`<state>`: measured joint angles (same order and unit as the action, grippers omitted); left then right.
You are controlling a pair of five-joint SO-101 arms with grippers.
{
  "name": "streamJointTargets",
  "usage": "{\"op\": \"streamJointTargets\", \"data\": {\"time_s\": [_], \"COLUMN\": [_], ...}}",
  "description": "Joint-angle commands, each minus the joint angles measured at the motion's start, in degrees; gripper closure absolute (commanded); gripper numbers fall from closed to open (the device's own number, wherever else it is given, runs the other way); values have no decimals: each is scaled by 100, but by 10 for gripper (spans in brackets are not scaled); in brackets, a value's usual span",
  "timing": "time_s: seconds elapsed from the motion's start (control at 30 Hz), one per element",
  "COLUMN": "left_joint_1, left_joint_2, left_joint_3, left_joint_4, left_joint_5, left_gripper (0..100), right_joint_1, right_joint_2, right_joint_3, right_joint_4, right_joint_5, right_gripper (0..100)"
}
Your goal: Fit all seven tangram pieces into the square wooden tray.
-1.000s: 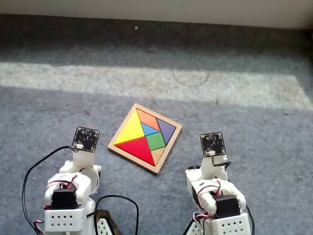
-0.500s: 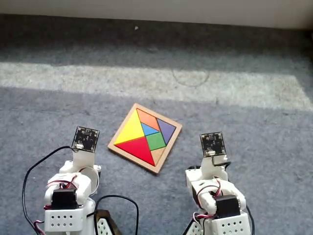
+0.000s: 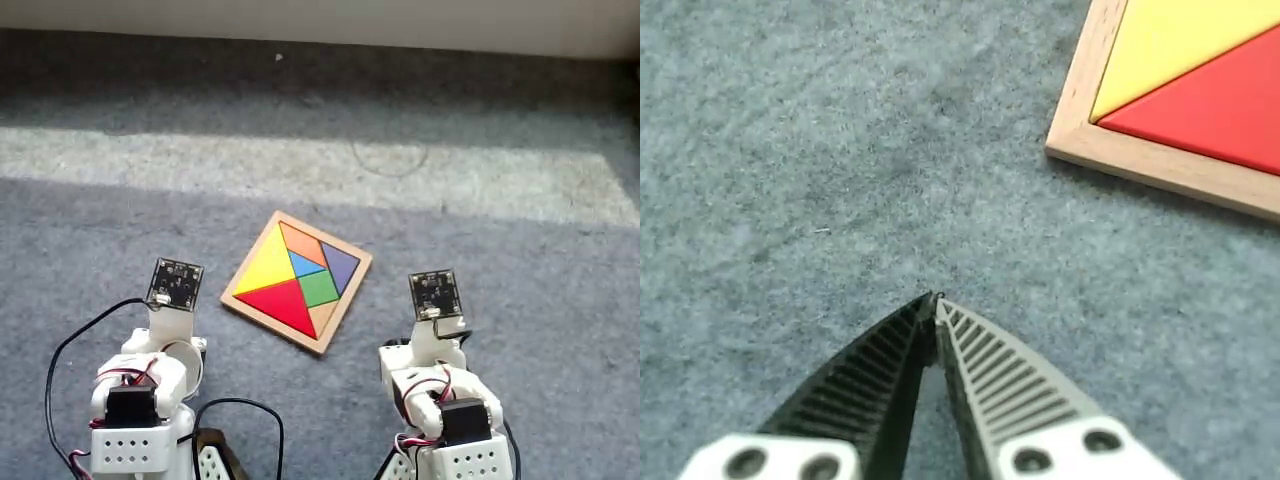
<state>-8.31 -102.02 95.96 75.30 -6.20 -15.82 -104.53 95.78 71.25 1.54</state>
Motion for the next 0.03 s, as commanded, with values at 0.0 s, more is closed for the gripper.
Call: {"op": "streamJointTargets", "data": {"time_s": [0.0], "left_joint_1": [75], "left_joint_2": [-92], "left_joint_3": [119], "left_joint_4": [26], "left_joint_5": [18], "left_gripper": [990], "right_joint_1": [57], "right_joint_2": [-66], "right_joint_3": [875], "right_joint_4": [40], "right_joint_5": [-35], "right_gripper": [947]}}
